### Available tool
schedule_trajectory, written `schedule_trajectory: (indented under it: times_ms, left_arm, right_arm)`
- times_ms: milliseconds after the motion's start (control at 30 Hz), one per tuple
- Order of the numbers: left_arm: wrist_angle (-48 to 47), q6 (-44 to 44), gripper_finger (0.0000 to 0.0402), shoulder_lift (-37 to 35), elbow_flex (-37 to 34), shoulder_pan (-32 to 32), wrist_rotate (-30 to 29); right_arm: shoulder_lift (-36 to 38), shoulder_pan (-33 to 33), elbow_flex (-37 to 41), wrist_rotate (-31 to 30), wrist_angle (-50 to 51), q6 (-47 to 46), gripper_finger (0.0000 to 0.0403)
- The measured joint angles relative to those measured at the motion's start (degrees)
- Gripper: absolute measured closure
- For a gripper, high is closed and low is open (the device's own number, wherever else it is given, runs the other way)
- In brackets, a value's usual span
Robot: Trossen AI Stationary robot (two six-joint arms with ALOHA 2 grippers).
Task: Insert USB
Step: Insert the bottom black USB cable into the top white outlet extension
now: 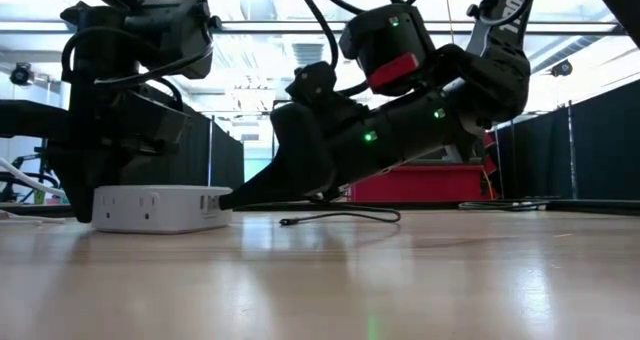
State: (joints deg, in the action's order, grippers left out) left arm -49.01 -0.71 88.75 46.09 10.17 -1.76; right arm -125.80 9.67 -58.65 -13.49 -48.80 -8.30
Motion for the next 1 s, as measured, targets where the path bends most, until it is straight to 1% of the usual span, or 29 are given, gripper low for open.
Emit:
schedule_trajectory:
  times_ms: [400,633,800,1000]
  left_arm:
    - [0.6,-0.1,0.0337,0.0,-0.1,0.0,1.0]
    - [0.5,-1.8,0.0338,0.0,-0.3,0.0,1.0]
    - [1.7,-2.6,0.0338,0.0,-0.4,0.0,2.0]
    - [1.9,-2.8,0.0338,0.0,-0.1,0.0,2.9]
  right_arm:
    - [0.0,0.1,0.0,-0.4,-0.8,-0.1,0.0403]
    - [0.0,0.2,-0.2,-0.5,-1.2,-0.1,0.0403]
    - [0.0,0.2,-0.2,-2.9,-0.7,0.6,0.0403]
    - [-0.1,0.2,-1.0,-2.9,-0.2,1.9,0.0403]
